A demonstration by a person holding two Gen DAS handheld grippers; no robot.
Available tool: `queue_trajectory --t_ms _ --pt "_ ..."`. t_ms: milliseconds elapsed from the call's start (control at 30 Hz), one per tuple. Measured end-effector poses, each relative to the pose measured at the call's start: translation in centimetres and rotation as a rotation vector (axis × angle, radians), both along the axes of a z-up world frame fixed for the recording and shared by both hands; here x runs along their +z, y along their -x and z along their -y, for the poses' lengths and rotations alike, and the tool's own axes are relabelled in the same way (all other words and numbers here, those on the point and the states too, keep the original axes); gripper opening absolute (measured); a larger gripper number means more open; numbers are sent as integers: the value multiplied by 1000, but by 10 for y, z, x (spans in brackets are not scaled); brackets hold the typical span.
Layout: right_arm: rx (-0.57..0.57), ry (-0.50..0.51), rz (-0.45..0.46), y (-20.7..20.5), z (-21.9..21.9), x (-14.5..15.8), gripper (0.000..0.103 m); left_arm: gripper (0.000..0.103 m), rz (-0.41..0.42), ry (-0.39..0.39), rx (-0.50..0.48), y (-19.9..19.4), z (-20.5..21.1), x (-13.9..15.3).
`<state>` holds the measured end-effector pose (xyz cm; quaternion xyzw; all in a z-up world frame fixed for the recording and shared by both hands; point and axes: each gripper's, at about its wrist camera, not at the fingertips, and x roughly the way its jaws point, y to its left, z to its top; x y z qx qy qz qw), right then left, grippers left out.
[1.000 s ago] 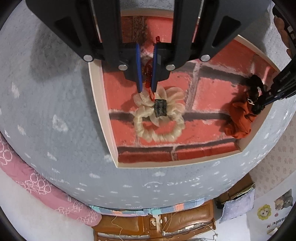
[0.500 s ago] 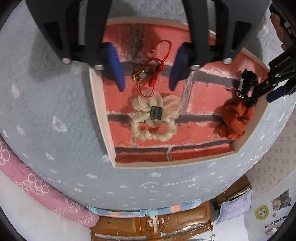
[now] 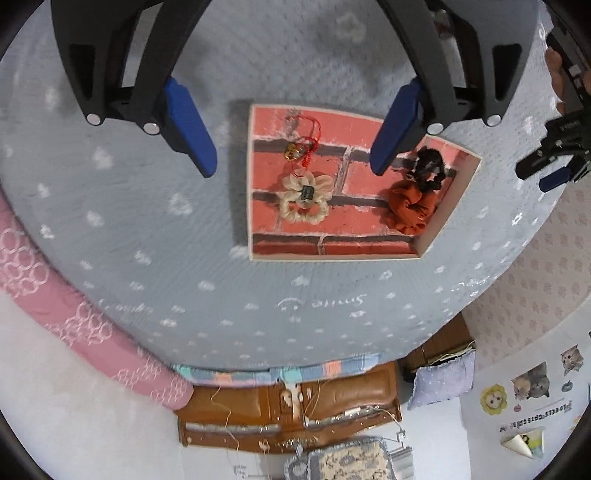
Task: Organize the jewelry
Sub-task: 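Withdraw both tools from the tray toward the bead bracelet and hair claw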
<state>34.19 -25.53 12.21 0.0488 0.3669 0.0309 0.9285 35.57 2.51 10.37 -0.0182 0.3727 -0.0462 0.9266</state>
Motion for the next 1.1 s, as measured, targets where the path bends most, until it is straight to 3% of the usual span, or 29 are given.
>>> queue_trajectory --t_ms 133,433,900,1100 --pt "7 31 38 35 9 23 92 98 21 1 5 29 -2 17" --pt "-15 101 90 96 36 48 93 98 42 -9 -10 89 6 22" --pt "-37 204 124 168 56 21 93 98 -42 3 6 149 2 -34" --pt "-47 175 101 183 65 2 93 98 -80 3 15 156 -5 -54"
